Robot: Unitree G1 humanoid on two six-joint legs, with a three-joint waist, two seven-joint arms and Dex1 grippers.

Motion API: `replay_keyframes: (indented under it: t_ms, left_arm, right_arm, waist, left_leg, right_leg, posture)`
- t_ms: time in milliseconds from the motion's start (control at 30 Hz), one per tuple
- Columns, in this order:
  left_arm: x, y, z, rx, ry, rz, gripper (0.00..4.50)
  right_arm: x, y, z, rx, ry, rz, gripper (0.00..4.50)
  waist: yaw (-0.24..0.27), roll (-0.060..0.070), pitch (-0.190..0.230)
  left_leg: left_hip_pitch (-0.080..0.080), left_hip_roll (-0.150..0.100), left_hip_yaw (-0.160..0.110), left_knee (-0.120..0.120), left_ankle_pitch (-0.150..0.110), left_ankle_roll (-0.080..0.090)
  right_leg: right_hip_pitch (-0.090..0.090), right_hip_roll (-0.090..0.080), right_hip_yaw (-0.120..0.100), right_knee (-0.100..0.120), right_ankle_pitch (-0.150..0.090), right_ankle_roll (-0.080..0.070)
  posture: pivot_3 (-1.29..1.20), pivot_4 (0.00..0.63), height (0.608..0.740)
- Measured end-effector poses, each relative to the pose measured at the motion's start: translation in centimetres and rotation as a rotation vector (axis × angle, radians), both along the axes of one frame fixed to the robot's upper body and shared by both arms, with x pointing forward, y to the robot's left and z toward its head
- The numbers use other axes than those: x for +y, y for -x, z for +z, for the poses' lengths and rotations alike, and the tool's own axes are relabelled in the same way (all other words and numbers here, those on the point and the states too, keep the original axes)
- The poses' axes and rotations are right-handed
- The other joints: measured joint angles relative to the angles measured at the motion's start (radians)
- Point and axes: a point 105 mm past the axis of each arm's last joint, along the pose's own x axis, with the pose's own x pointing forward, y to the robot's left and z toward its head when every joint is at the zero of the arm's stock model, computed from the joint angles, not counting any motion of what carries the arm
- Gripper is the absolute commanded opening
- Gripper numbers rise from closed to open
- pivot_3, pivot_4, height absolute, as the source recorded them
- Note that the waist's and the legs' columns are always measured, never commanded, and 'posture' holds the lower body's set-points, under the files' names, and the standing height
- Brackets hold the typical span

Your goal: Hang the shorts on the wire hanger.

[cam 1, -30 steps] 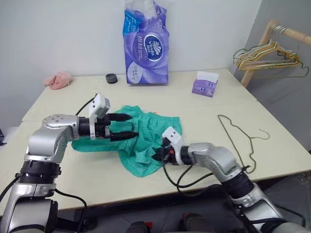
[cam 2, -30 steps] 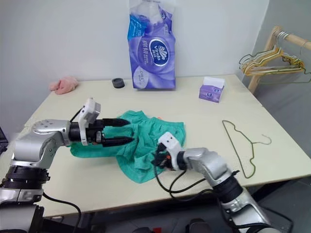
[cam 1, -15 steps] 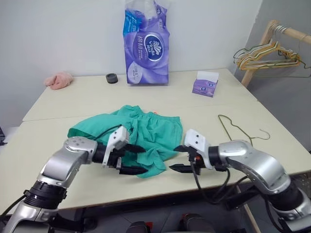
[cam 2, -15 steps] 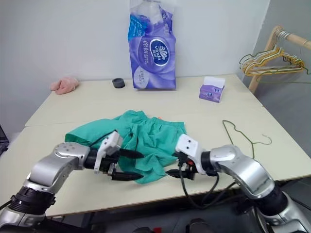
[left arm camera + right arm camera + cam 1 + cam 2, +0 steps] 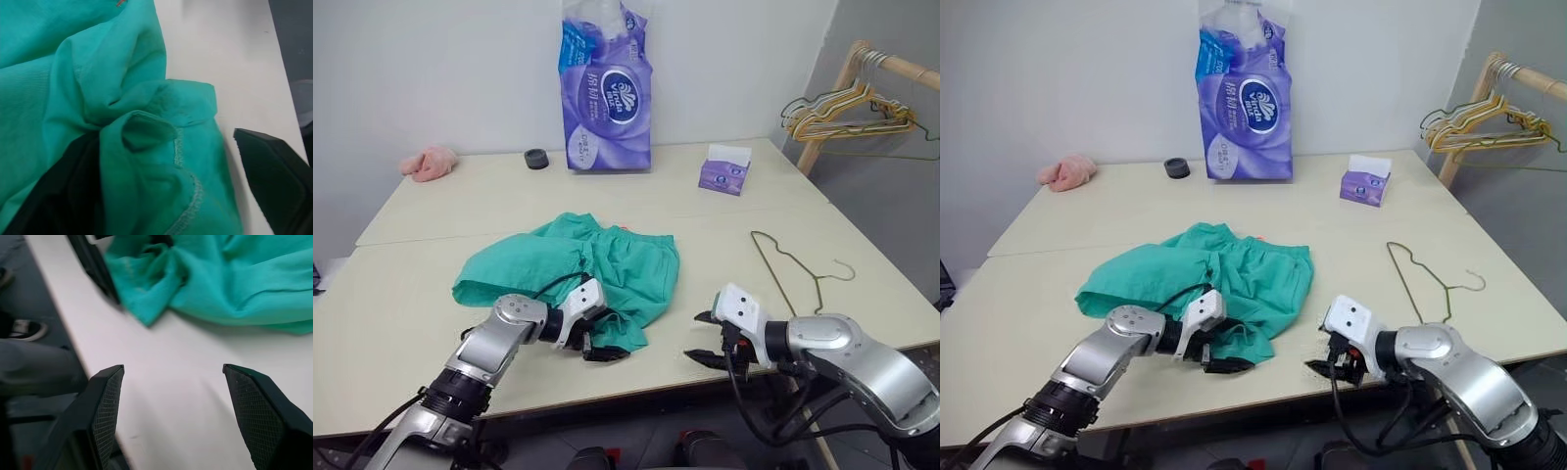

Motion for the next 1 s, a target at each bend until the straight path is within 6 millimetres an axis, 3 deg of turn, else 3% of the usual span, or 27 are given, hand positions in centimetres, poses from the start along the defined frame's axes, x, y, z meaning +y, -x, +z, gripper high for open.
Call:
replay_keyframes:
  t_ms: [233, 367, 567, 767, 1000]
  left_arm:
    - [0.7, 0.1, 0.4, 0.019, 0.02, 0.008, 1.25]
    - [1.7, -0.3, 1.5, 0.029, 0.056, 0.056, 0.07]
    - [4.0, -1.8, 4.5, 0.0, 0.12, 0.169, 0.01]
    - [6.2, -3.1, 8.1, -0.042, 0.211, 0.265, 0.01]
    - [7.8, -2.9, 9.3, -0.043, 0.231, 0.314, 0.01]
  right_arm:
    - [-1.2, -2.5, 0.0, -0.201, 0.055, -0.027, 3.48]
    - [-1.8, -3.5, -1.5, -0.304, 0.138, 0.011, 3.48]
    - [-1.9, -5.7, -2.7, -0.482, 0.251, 0.113, 3.48]
    - [0.7, -9.0, -2.5, -0.672, 0.277, 0.187, 3.48]
    - [5.0, -11.1, -2.8, -0.769, 0.273, 0.289, 3.48]
  waist:
    - [0.0, 0.0, 0.001]
    - [0.001, 0.0, 0.001]
    - [0.0, -0.001, 0.002]
    - [-0.002, -0.002, 0.002]
    - [-0.002, -0.002, 0.002]
  left_leg:
    - [0.0, 0.0, 0.002, 0.0, 0.0, 0.0]
    - [0.0, 0.0, 0.003, 0.0, 0.0, 0.0]
    - [0.0, 0.0, 0.004, 0.0, 0.0, 0.0]
    - [0.0, 0.001, 0.003, 0.0, 0.0, 0.0]
    - [0.0, 0.001, 0.001, 0.0, 0.0, 0.0]
  right_leg:
    - [0.0, 0.0, 0.0, 0.0, 0.0, 0.0]
    - [0.0, 0.0, 0.001, 0.0, 0.0, 0.0]
    - [-0.001, 0.0, 0.001, 0.001, 0.0, 0.0]
    - [-0.002, 0.001, 0.002, 0.002, 0.001, -0.002]
    - [-0.002, 0.001, 0.003, 0.004, 0.003, -0.006]
  posture:
    - [-0.06, 0.019, 0.74]
    - [-0.06, 0.017, 0.74]
    - [-0.05, 0.013, 0.74]
    - [-0.03, 0.007, 0.74]
    - [0.01, 0.0, 0.74]
